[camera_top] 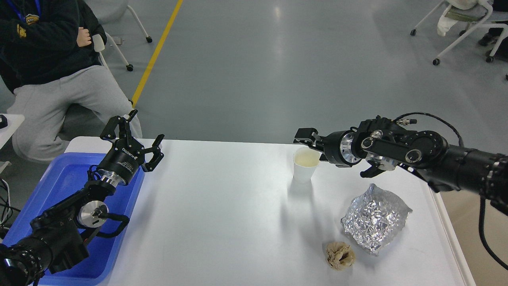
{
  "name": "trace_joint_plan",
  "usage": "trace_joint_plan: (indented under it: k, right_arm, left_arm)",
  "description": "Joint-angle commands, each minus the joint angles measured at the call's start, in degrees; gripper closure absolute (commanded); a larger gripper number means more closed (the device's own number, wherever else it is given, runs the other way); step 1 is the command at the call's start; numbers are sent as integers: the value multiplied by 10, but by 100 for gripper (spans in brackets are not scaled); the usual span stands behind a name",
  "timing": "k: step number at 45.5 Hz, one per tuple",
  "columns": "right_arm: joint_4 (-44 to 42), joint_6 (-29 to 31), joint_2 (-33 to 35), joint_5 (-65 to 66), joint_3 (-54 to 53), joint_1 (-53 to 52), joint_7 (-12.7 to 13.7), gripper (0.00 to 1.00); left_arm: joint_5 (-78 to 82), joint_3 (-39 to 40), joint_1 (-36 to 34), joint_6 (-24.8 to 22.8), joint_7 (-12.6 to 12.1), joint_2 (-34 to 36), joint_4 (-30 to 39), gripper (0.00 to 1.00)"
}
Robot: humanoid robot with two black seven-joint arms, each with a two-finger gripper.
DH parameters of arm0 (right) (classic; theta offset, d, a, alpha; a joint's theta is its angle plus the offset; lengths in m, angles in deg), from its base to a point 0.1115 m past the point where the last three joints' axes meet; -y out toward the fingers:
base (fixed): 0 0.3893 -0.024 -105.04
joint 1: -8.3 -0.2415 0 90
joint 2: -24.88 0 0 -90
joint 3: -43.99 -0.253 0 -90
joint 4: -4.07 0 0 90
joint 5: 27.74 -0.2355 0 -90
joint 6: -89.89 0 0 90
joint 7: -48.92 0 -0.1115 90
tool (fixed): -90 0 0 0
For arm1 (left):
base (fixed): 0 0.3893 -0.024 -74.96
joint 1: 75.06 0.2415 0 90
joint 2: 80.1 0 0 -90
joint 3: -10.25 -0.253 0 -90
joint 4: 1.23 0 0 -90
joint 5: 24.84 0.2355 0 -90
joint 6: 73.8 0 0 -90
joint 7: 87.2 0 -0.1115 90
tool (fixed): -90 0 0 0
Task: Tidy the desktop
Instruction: 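Lower the open right gripper around the paper cup and close it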
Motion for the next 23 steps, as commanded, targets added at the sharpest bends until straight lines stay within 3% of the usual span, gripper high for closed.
trace_joint_plan:
  k: [1, 23]
  right_arm:
    - [-75, -1, -74, 7, 45, -1, -3, 0]
    - [-81, 3, -73, 9, 54, -11, -1, 0]
  left_arm:
    - [0, 0, 0, 0, 0, 0, 0, 0]
    - [0, 0, 0, 0, 0, 0, 0, 0]
